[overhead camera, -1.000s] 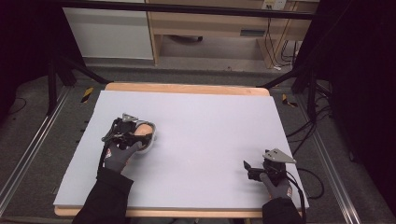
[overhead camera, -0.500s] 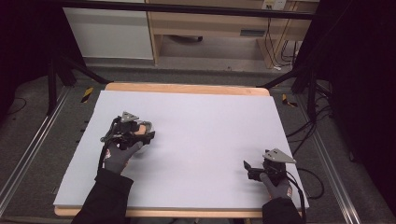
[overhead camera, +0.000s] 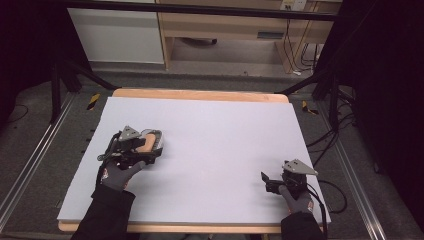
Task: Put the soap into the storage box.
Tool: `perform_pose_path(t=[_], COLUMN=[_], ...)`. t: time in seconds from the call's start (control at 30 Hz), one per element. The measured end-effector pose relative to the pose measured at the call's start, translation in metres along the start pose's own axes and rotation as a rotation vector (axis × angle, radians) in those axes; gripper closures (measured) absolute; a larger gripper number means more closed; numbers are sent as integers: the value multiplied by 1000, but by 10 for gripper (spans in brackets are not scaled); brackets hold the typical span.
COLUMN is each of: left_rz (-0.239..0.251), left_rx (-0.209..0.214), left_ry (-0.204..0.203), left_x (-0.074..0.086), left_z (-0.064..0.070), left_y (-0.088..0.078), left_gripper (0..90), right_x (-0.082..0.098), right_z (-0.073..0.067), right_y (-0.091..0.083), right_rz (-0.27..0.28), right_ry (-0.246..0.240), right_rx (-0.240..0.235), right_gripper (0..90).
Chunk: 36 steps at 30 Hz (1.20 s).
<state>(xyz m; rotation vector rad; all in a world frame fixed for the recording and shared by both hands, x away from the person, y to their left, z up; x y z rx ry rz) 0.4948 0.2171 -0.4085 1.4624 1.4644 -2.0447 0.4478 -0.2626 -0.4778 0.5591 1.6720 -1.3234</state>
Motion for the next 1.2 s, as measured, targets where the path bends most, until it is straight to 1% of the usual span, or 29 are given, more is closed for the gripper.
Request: perform_pose_path(t=[0.07,0.1,0.13,0.17,0.2,0.27,0.33,0.43,0.47,0.57,0.63,0.8,0.87,0.97,1.1,1.2], left_rz=[-2,-2,-7,-7,-16,-8,-2,6,13,13,9,-5,-9,-18,-22,-24], left_rx=[-14,-14,-18,-18,-24,-19,-23,-29,-34,-38,-41,-57,-63,-78,-95,-104], left_ry=[4,4,6,6,16,12,9,4,2,1,-4,-7,-21,-27,-41,-47], left_x=[5,5,10,10,15,21,25,29,33,37,45,54,62,69,75,77], left_z=[-3,-3,-4,-4,-5,-7,-10,-13,-15,-17,-19,-23,-27,-31,-34,-36], left_y=[-6,-6,-9,-9,-11,-14,-17,-20,-22,-24,-24,-25,-26,-26,-27,-28], left_gripper=[237,235,230,227,224,215,211,206,207,204,202,197,198,199,199,199], right_x=[0,0,1,2,2,3,3,4,4,5,5,7,7,7,7,8], right_z=[1,1,1,2,2,2,1,1,2,3,4,6,7,7,7,8], right_y=[0,0,0,0,-1,-2,-3,-3,-4,-5,-6,-6,-6,-6,-7,-6], right_rz=[-1,-1,-5,-4,-6,-4,-6,-7,-6,-4,-4,-9,-7,-9,-8,-12], right_ry=[0,0,7,0,2,-1,7,5,1,1,6,18,17,18,20,26], right_rx=[3,3,3,4,4,6,3,3,7,11,18,23,22,24,25,27], right_gripper=[40,40,40,40,40,40,40,40,40,40,40,40,40,40,40,40])
Point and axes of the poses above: each handheld gripper's, and its own axes: y roughly forward along the jaws, x roughly out of its underside, z roughly to its right, the point moved 1 cm from there along y, roughly forward along the jaws, and after that the axes turned 5 degrees about y, right-handed, at the moved point
